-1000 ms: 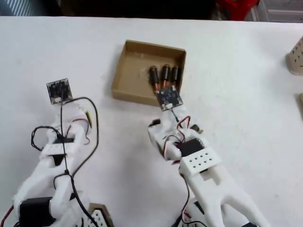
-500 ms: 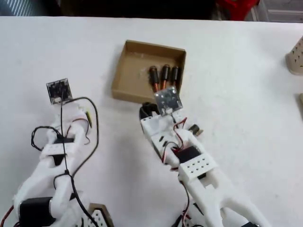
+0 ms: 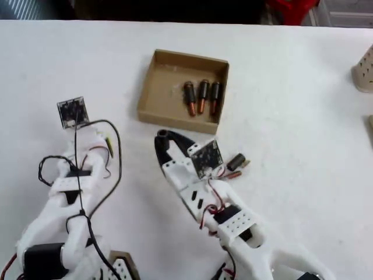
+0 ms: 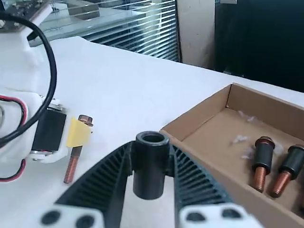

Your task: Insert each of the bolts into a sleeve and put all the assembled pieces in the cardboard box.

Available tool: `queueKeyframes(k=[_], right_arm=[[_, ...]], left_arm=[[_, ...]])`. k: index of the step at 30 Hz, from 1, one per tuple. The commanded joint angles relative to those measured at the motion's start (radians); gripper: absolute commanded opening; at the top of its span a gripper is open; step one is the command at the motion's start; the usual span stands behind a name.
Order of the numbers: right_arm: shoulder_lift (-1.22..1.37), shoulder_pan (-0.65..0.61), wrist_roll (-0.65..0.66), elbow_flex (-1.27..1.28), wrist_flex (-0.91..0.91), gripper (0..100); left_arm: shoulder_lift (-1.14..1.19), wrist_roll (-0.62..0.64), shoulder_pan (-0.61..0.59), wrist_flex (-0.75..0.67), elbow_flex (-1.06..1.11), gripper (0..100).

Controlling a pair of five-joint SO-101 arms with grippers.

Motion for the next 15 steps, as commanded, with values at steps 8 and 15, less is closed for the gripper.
queueKeyframes(k=[8, 15], right_arm=[[0.404, 0.031, -0.011, 0.02, -0.545, 1.6], [0.7, 0.025, -0.011, -0.002, -0.909, 1.6]], left_arm=[[-0.045, -0.002, -0.013, -0.032, -0.006, 2], [-0.045, -0.002, -0.013, -0.032, -0.006, 2]])
